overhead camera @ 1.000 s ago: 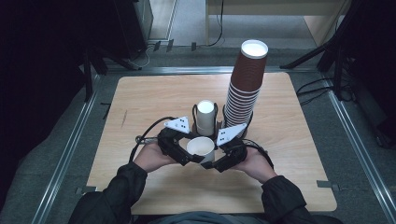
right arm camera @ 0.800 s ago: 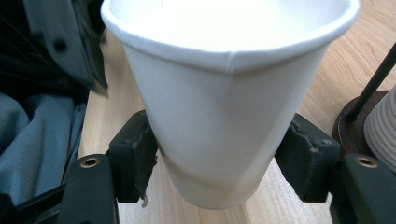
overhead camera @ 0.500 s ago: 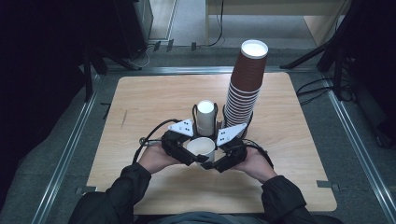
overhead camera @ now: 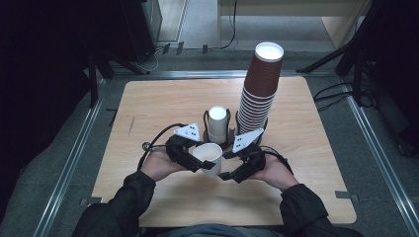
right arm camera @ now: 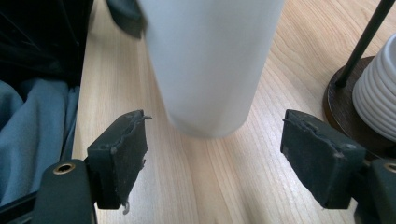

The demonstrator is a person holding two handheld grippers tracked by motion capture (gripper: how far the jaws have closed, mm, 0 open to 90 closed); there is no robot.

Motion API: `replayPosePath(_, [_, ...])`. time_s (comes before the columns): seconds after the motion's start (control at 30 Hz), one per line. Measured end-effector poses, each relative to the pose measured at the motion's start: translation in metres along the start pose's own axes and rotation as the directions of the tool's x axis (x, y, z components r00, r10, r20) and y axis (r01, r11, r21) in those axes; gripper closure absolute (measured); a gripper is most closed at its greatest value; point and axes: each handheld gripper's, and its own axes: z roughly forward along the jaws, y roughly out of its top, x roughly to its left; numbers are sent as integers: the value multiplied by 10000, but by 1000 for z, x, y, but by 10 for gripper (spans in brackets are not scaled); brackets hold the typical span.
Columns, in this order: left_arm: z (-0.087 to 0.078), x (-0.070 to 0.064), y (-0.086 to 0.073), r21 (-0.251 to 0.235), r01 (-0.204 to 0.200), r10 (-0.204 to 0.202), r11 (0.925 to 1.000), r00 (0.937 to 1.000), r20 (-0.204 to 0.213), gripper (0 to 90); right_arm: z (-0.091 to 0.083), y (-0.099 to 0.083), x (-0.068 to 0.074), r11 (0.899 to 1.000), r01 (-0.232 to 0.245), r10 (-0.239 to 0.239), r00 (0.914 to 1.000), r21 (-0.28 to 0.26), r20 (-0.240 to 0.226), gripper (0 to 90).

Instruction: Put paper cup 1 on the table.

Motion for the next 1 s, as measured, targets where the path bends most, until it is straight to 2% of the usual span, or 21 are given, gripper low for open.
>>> replayPosePath(0.07, [-3, 2, -1, -1, 0, 0, 10000, 9998, -177, 302, -1, 0, 0, 10000, -43, 43, 10000, 41, 17, 231])
replayPosePath(0.27, [-7, 8, -4, 213, 143, -136, 9997, 9993, -350, 301, -6, -2, 1, 9978, -605, 613, 9976, -272, 306, 226])
replayPosePath(0.37, [-10, 10, -6, 227, 245, -236, 9994, 9990, -370, 300, -9, -3, 2, 9972, -615, 640, 9961, -418, 604, 220])
replayPosePath(0.43, [-11, 11, -7, 248, 305, -293, 9992, 9985, -452, 300, -11, -5, 1, 9965, -687, 725, 9939, -483, 828, 220])
replayPosePath(0.57, [-15, 15, -10, 348, 359, -338, 9988, 9977, -593, 299, -15, -6, 0, 9886, -1407, 1460, 9825, -528, 1153, 216])
replayPosePath(0.77, [-23, 19, -11, 365, 514, -488, 9980, 9964, -692, 297, -19, -8, 4, 9961, -774, 824, 9870, -415, 1379, 203])
replayPosePath(1.0, [-33, 31, -20, 265, 922, -898, 9954, 9926, -814, 297, -24, -12, 1, 9962, -825, 859, 9818, -269, 1695, 203])
